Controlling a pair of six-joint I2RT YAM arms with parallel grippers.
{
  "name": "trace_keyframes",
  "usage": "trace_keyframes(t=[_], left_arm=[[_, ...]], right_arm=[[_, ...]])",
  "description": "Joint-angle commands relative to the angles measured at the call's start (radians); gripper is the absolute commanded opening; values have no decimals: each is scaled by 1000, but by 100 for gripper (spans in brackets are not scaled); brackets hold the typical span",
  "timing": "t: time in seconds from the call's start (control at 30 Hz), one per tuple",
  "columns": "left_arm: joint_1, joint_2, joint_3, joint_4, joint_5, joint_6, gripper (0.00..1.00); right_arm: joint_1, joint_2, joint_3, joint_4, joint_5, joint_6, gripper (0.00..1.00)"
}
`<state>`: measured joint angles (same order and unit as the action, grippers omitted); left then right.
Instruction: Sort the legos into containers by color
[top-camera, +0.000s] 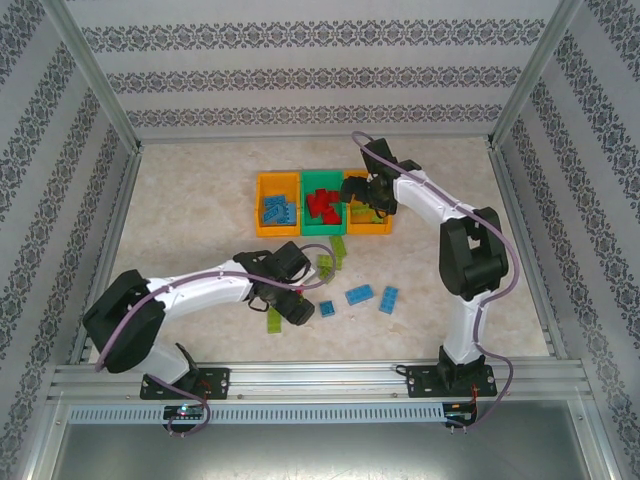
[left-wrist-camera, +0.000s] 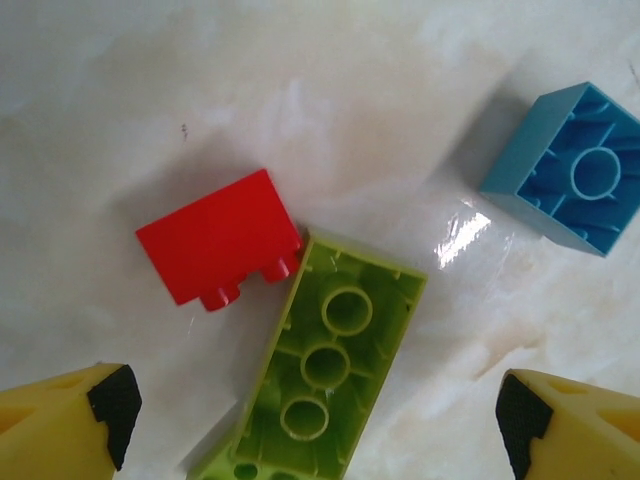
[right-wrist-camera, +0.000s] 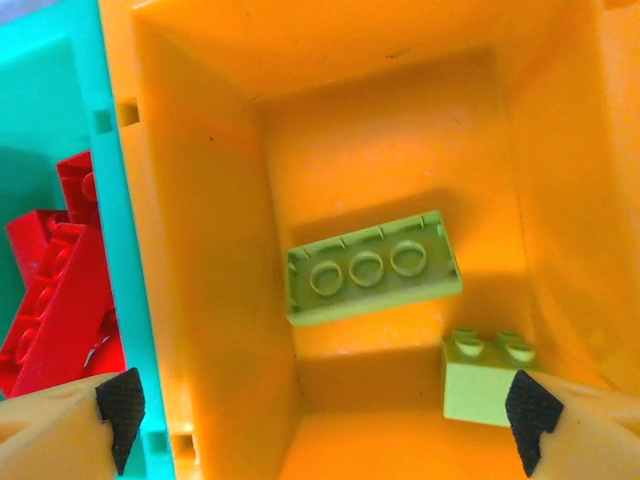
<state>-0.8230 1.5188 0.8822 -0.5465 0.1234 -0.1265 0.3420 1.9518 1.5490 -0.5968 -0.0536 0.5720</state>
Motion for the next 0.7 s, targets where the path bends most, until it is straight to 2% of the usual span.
trace_keyframes(t=[0.0,0.3,0.67], left_arm=[[-16,51,50,-52,-3,31,91],[-16,132,97,-80,16,46,85],[-16,165,116,-103,45,64,66]], right_arm=[[-10,-95,-36,22,-8,6,98],[-30,-185,-126,33,11,-13,98],[-90,-249,-222,54,-1,-13,98]])
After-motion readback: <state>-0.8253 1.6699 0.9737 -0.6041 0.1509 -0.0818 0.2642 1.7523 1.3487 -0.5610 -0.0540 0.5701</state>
